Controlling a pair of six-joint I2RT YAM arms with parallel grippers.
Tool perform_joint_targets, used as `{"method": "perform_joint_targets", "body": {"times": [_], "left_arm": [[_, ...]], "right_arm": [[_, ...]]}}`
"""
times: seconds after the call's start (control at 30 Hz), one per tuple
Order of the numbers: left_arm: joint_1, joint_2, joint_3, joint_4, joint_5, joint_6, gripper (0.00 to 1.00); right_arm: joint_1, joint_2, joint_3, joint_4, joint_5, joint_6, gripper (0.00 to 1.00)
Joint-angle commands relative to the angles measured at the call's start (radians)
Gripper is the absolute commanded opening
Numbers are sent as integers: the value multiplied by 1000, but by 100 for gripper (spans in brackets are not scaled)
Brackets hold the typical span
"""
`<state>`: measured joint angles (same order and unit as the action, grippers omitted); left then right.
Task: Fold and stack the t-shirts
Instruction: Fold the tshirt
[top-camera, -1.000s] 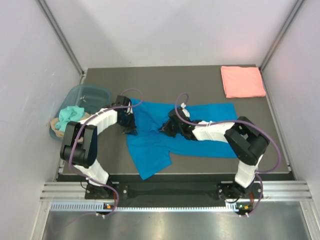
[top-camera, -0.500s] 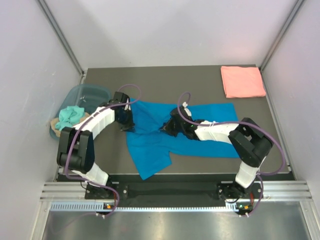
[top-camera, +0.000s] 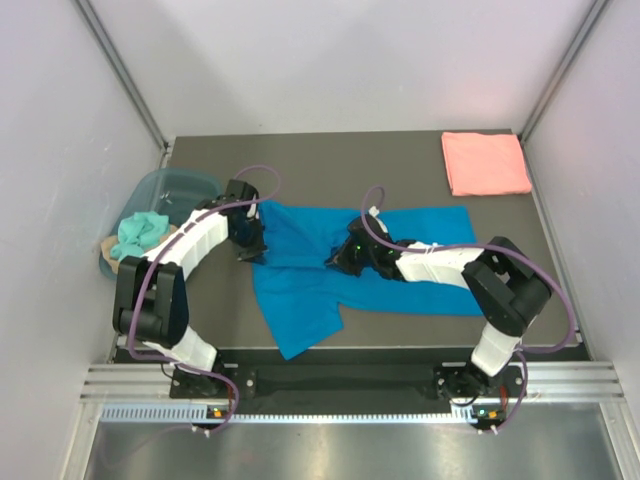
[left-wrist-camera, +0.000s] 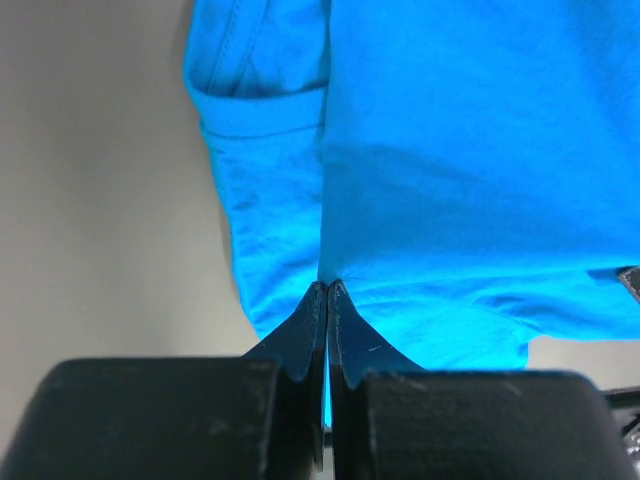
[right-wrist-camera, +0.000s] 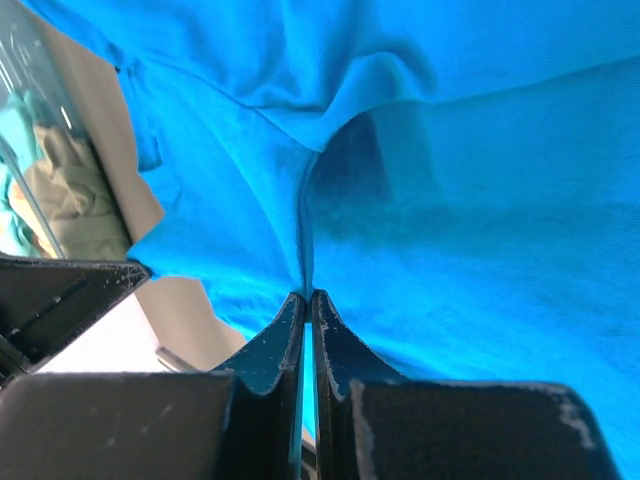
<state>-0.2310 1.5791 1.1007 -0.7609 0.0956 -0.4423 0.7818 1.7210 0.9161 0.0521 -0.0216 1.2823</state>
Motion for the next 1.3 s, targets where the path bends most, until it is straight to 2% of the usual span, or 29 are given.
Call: {"method": "perform_joint_targets", "body": {"times": [0.0, 0.27, 0.6, 0.63, 0.97, 1.27], "left_arm": [[1, -30, 10, -32, 25, 13, 0], [-40, -100, -24, -64, -2, -4, 0], [-137, -174, -73, -115, -94, -50, 0], [-143, -176, -85, -118, -137, -58, 0], [-220, -162, -139, -126, -198, -93, 0], [-232, -153, -174, -111, -186, -105, 0]], "right_arm": [[-13, -40, 3, -6, -38, -44, 0], [-13, 9, 7, 63, -112, -72, 0], [-21, 14, 12, 48, -118, -100, 0], [-22, 14, 13, 46, -120, -101, 0], [-23, 40, 17, 54, -147, -127, 0], [-23, 25, 12, 48, -146, -143, 0]]}}
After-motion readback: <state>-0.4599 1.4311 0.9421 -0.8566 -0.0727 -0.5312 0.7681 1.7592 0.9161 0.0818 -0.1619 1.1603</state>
